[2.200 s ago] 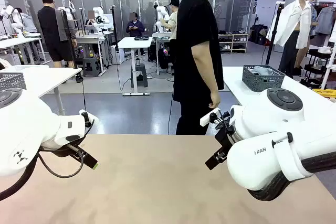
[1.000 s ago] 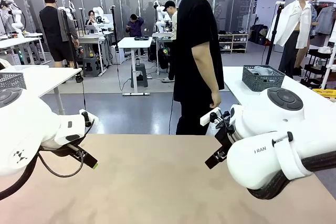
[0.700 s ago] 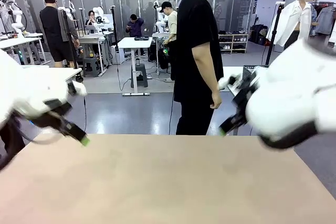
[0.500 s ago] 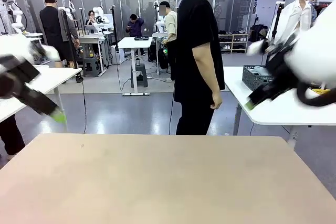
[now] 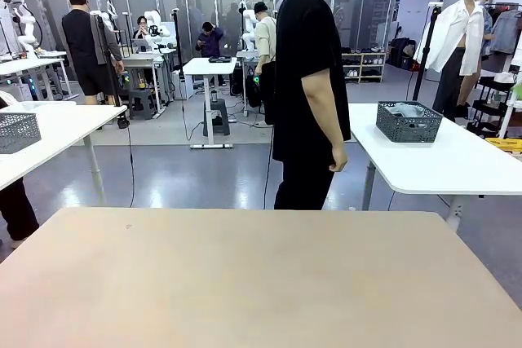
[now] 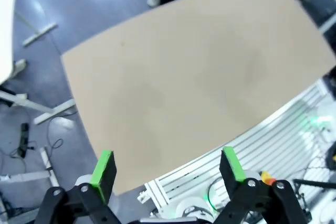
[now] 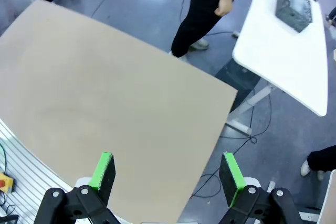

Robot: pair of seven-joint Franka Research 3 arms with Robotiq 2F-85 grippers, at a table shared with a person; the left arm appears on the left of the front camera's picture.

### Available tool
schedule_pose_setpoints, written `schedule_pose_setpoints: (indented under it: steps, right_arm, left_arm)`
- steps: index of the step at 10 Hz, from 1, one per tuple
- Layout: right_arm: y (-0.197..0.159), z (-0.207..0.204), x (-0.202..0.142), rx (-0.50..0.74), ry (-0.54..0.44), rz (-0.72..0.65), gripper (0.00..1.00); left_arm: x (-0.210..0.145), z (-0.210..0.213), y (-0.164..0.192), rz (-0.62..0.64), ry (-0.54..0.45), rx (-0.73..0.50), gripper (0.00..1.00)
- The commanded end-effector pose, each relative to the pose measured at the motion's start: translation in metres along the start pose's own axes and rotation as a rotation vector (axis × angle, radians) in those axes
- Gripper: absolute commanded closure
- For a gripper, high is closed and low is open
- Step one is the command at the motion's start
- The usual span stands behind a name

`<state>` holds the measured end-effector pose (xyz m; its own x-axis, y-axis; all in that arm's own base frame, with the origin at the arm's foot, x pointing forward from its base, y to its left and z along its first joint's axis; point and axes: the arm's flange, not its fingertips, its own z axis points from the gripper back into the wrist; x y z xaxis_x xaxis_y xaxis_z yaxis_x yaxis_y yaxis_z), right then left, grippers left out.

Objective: Fold the towels and place them in the basket.
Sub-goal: When a person lays out a Towel with hook on the table, fold it in half twice.

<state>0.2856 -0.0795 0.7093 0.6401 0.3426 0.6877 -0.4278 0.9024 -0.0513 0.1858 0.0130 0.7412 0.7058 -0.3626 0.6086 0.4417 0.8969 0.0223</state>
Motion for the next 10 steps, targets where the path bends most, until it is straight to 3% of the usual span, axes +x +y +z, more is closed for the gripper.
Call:
schedule_pose_setpoints:
  steps: [1, 4, 10]
  right_arm:
    - [-0.002, 0.019, -0.023, -0.013, -0.061, 0.017, 0.00]
    - [-0.001, 0.032, -0.033, -0.026, -0.075, 0.033, 0.00]
    - [-0.003, 0.043, -0.024, -0.030, -0.088, -0.004, 0.00]
  left_arm:
    - [-0.027, 0.016, 0.008, 0.082, -0.058, 0.026, 0.00]
    - [-0.050, 0.034, 0.020, 0.156, -0.111, 0.046, 0.00]
    - [-0.041, 0.041, 0.018, 0.116, -0.102, 0.036, 0.00]
